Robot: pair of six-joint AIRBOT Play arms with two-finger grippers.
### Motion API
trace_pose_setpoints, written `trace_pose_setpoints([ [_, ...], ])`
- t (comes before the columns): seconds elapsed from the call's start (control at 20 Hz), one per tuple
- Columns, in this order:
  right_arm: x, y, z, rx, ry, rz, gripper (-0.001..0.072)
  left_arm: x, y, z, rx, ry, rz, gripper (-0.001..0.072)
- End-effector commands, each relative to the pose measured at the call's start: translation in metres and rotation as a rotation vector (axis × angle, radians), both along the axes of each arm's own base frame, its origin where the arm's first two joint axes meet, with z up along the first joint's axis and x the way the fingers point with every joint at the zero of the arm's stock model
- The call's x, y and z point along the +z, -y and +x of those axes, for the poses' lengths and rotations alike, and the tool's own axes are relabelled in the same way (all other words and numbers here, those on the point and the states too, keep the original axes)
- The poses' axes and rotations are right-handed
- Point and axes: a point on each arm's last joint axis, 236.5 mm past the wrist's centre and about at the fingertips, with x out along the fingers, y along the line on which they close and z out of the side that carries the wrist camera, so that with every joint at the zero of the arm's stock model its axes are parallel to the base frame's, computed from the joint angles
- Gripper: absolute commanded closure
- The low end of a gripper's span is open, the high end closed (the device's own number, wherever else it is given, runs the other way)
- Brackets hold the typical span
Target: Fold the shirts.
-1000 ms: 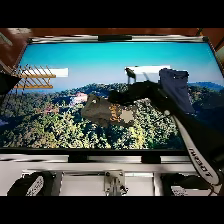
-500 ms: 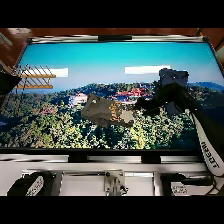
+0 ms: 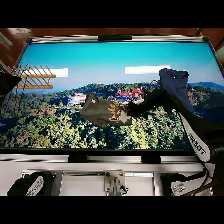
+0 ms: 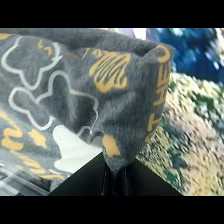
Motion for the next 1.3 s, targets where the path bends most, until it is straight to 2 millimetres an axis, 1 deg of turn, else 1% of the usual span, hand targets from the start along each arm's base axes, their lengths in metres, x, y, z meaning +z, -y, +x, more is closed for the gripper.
trace_pose_setpoints([
  [0.0,0.042,0.002,0.053,0.045,0.211,0.021,0.0656,0.000,0.000,0.000,0.000,-0.001,0.000,0.0676],
  [0.05,0.065,0.009,0.078,0.026,0.288,0.019,0.0656,0.000,0.000,0.000,0.000,0.000,0.000,0.0676],
  [0.1,0.093,0.020,0.106,-0.010,0.377,0.019,0.0656,0.000,0.000,0.000,0.000,0.000,0.000,0.0676],
  [0.15,0.122,0.033,0.132,-0.055,0.468,0.017,0.0656,0.000,0.000,0.000,0.000,-0.001,0.000,0.0676],
  [0.25,0.175,0.065,0.173,-0.158,0.610,0.014,0.0656,0.000,0.000,0.000,0.000,0.000,0.000,0.0676],
  [0.35,0.214,0.101,0.198,-0.254,0.708,0.005,0.0656,0.000,0.000,0.000,-0.001,0.000,-0.002,0.0676],
  [0.45,0.238,0.141,0.215,-0.354,0.772,-0.021,0.0656,0.000,0.000,0.000,-0.001,0.000,-0.002,0.0676],
  [0.5,0.246,0.162,0.221,-0.407,0.795,-0.030,0.0656,0.000,0.000,0.000,-0.002,-0.001,-0.002,0.0676],
  [0.75,0.265,0.261,0.238,-0.625,0.897,-0.103,0.0655,-0.001,0.001,-0.001,-0.004,-0.004,-0.004,0.0676],
  [0.85,0.270,0.300,0.238,-0.697,0.926,-0.141,0.0655,-0.001,0.001,-0.001,0.009,-0.013,-0.024,0.0676],
  [0.9,0.269,0.318,0.235,-0.728,0.919,-0.158,0.0656,0.000,0.002,-0.001,0.006,-0.012,-0.029,0.0676],
  [1.0,0.260,0.343,0.225,-0.765,0.875,-0.183,0.0656,0.000,0.003,-0.001,0.005,-0.012,-0.031,0.0676],
  [1.05,0.254,0.352,0.220,-0.770,0.845,-0.193,0.0656,0.000,0.003,-0.001,0.006,-0.011,-0.031,0.0676],
  [1.25,0.231,0.376,0.193,-0.788,0.706,-0.181,0.0656,0.001,0.003,-0.001,0.004,-0.011,-0.032,0.0677],
])
